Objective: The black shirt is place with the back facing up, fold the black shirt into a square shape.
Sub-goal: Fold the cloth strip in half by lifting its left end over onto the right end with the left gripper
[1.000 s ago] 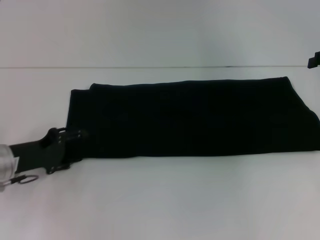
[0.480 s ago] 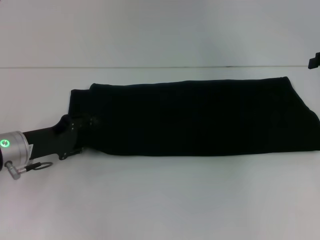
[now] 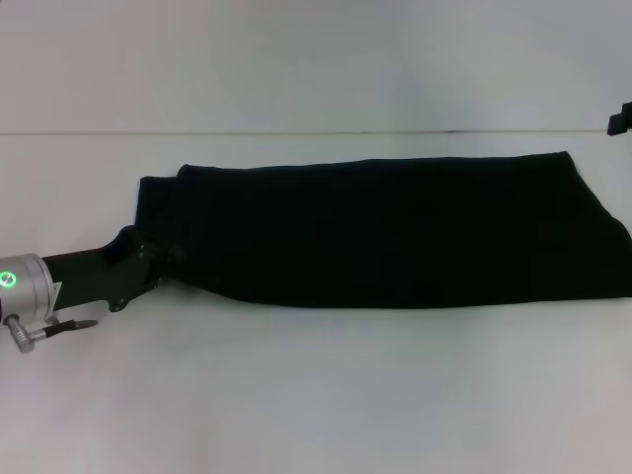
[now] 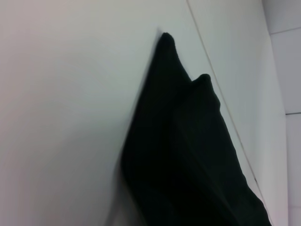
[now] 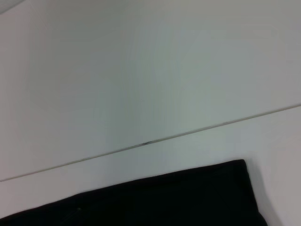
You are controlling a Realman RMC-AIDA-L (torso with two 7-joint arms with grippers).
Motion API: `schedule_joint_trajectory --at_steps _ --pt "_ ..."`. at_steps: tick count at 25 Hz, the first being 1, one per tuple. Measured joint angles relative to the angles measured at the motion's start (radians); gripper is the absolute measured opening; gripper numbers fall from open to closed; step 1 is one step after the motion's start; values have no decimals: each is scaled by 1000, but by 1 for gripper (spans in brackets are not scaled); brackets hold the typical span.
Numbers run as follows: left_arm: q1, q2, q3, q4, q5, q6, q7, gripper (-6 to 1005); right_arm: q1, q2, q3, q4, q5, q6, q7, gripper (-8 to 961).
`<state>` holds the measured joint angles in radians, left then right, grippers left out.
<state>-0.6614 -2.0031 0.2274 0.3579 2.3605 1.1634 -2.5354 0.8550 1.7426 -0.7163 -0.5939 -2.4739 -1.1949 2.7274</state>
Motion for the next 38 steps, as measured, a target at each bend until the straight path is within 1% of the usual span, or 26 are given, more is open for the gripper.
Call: schedule_joint_trajectory --at_steps 3,7,11,20,26,31,34,38 --pt "0 -1 -3 1 -7 2 47 239 0 0 1 0 0 0 0 672" --pt "-2 -4 -8 1 -28 10 126 124 -1 -2 2 -1 0 0 0 672" --pt "27 -9 -11 20 -69 12 159 9 -3 -6 2 -1 -3 -2 2 672" --pt "119 -15 -13 139 -81 53 105 9 -4 -9 3 1 -4 -3 9 672" --pt "132 -9 -7 193 -69 21 52 9 -4 -11 5 0 -4 -4 9 671" --pt "95 -7 15 197 -69 43 50 10 -2 -11 5 0 -2 -23 8 671" --pt "48 -9 22 200 -75 75 40 10 3 -11 5 0 -2 -37 6 671" --pt "-33 -21 23 216 -100 113 26 11 7 -10 5 0 -4 -45 4 671"
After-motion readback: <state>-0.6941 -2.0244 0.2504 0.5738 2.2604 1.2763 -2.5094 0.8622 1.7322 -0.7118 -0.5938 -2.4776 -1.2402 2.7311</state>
